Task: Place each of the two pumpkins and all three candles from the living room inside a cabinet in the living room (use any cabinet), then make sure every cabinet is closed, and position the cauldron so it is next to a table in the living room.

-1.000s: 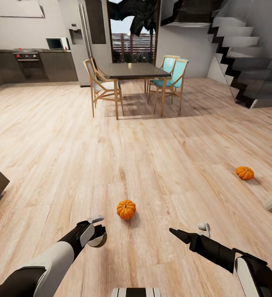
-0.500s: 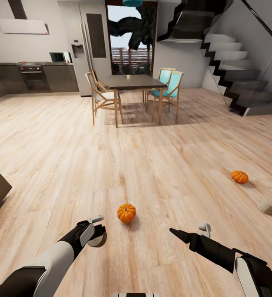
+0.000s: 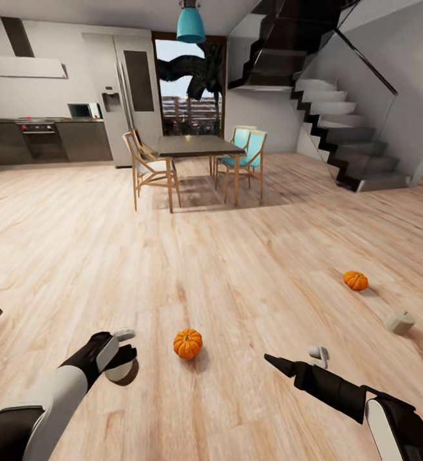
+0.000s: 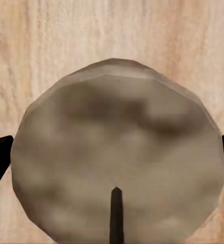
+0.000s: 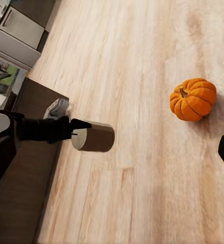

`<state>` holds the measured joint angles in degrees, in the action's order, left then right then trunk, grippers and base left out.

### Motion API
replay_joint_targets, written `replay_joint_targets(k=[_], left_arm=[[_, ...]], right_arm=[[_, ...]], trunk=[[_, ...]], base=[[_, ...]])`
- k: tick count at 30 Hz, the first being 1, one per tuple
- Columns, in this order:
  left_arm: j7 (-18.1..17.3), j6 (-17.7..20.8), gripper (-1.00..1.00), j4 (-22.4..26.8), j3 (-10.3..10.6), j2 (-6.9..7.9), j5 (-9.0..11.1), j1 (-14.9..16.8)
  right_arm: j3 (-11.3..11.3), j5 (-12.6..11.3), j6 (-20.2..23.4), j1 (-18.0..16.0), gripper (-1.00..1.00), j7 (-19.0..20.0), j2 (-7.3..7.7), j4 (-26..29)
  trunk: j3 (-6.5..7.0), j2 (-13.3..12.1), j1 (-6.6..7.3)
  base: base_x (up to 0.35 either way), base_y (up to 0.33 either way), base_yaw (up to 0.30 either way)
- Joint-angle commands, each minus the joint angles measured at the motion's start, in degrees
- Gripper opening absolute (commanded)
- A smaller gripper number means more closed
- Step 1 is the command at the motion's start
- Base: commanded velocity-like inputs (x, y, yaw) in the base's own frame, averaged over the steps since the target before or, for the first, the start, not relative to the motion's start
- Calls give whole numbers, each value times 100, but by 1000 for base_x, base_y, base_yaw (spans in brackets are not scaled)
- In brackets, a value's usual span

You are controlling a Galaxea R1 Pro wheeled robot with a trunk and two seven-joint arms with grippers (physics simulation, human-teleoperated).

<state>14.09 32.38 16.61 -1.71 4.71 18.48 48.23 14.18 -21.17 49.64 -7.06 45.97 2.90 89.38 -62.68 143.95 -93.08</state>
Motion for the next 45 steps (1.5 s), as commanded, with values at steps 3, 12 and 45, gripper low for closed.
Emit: replay_joint_targets(k=[3, 12, 45], left_arm=[[41, 248, -100, 219, -32, 246, 609, 30], [63, 944, -100, 984, -27, 461, 1068, 54], [314, 1079, -100, 1267, 0, 443, 1091, 50]], right_arm=[[6, -2, 28, -5, 100, -131, 0, 1], [6, -1, 28, -6, 100, -215, 0, -5], [-91, -10, 12, -9, 100, -1215, -78, -27]], trunk=[[63, -3, 9], [264, -15, 32], [733, -41, 84]], base=[[-184, 58, -14], [-90, 25, -3], [4, 0, -92]])
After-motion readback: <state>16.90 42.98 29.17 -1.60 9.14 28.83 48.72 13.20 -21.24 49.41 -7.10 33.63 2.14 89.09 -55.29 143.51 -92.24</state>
